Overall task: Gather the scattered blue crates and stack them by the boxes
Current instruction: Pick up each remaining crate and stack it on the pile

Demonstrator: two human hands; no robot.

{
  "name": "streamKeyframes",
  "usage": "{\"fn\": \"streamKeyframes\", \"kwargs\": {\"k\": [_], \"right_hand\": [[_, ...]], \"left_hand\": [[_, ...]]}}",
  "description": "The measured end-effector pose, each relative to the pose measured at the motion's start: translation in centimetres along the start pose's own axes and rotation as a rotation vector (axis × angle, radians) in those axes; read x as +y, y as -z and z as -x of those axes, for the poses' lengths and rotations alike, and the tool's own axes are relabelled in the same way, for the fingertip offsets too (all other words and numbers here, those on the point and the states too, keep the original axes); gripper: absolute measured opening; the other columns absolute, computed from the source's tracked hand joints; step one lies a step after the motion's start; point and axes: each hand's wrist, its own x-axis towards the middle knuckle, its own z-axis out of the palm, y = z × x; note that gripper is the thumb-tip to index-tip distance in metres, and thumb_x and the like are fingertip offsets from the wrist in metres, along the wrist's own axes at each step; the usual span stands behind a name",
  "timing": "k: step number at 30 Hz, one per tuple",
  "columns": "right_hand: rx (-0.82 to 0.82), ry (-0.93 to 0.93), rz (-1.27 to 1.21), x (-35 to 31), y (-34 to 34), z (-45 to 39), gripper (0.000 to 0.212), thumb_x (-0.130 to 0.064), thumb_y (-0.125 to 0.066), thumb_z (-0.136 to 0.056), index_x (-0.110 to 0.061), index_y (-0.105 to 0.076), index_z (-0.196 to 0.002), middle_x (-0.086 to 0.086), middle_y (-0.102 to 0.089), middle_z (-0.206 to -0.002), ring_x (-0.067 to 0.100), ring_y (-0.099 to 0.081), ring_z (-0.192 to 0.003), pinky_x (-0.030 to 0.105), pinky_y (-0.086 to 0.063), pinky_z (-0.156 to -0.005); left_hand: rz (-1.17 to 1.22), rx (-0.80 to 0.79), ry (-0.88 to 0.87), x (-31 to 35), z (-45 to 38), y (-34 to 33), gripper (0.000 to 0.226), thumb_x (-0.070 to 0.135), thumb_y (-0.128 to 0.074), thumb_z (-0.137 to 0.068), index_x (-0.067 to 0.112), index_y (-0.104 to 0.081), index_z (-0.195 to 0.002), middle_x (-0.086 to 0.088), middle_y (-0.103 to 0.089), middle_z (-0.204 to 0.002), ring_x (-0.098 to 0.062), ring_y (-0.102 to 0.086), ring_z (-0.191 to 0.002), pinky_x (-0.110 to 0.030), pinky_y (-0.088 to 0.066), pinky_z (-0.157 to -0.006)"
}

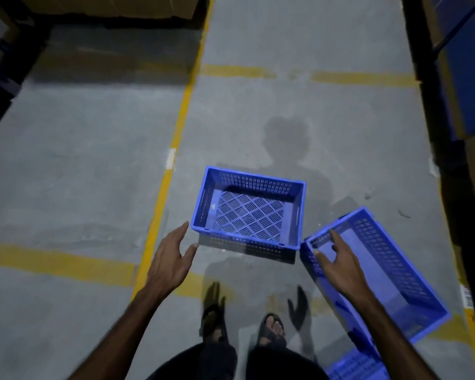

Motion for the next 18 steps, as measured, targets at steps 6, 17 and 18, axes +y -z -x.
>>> {"fn": "streamKeyframes", "kwargs": {"k": [6, 17, 18], "right_hand": [[-0.04, -0.077, -0.061, 4.0, -7.9, -11.8, 0.073, -0.034, -0.065, -0.099, -0.02, -0.028, -0.16, 0.01, -0.044, -0.157, 0.033, -0.047, -0.139, 0.048, -0.043, -0.107], [0.145, -0.15, -0.256, 11.7, -18.1, -32.2, 0.072, -0.029, -0.068, -0.098, -0.008, -0.032, -0.157, 0.021, -0.044, -0.154, 0.04, -0.053, -0.131, 0.05, -0.047, -0.103], [0.175, -0.163, -0.265, 12.5, -18.7, -33.6, 0.073, -0.031, -0.069, -0.097, -0.008, -0.033, -0.157, 0.022, -0.047, -0.151, 0.041, -0.056, -0.127, 0.051, -0.049, -0.101]], "left_hand": [[-0.001, 0.047, 0.03, -6.9, -10.1, -6.3, 0.065, 0.038, -0.062, -0.1, 0.015, -0.04, -0.156, -0.005, -0.044, -0.159, -0.025, -0.041, -0.146, -0.038, -0.032, -0.117], [-0.061, 0.044, 0.089, -19.9, -28.3, -18.1, 0.073, 0.035, -0.062, -0.1, 0.007, -0.031, -0.159, -0.014, -0.038, -0.162, -0.033, -0.04, -0.147, -0.046, -0.033, -0.118], [-0.045, 0.047, 0.114, -20.7, -29.7, -19.2, 0.072, 0.034, -0.063, -0.099, 0.008, -0.032, -0.159, -0.015, -0.04, -0.16, -0.035, -0.043, -0.144, -0.047, -0.036, -0.117]]}}
